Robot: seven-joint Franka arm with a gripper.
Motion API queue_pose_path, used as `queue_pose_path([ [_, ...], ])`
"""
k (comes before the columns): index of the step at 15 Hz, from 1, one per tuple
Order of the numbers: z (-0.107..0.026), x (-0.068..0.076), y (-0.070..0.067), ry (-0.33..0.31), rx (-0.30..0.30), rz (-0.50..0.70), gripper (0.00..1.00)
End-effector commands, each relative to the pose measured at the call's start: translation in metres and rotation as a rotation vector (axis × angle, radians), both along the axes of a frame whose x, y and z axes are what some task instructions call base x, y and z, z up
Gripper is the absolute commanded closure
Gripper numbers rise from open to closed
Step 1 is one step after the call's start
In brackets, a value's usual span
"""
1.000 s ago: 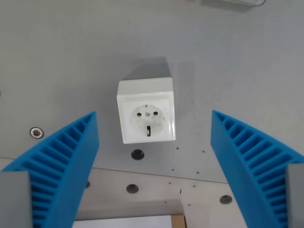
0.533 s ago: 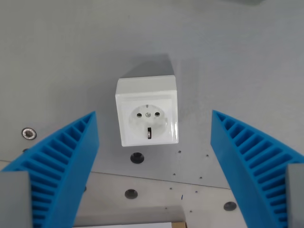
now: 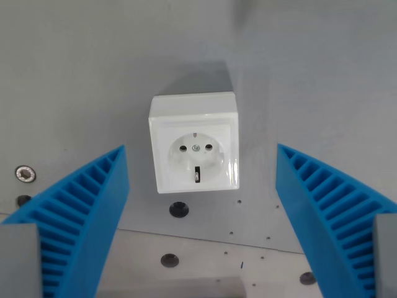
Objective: Move above the white socket
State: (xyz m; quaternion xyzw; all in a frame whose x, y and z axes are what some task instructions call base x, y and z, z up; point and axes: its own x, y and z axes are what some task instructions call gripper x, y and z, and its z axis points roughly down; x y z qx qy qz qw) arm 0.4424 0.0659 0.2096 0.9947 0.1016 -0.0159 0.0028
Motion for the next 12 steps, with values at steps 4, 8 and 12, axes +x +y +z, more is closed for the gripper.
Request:
queue_pose_path([
  [4,-0.022,-0.012,0.001,-0.098,-0.017,0.04,0.0],
  [8,-0.032,-0.018,0.001,-0.108,-0.02,0.043,0.0],
  [12,-0.039,-0.023,0.001,-0.109,-0.024,0.044,0.0],
])
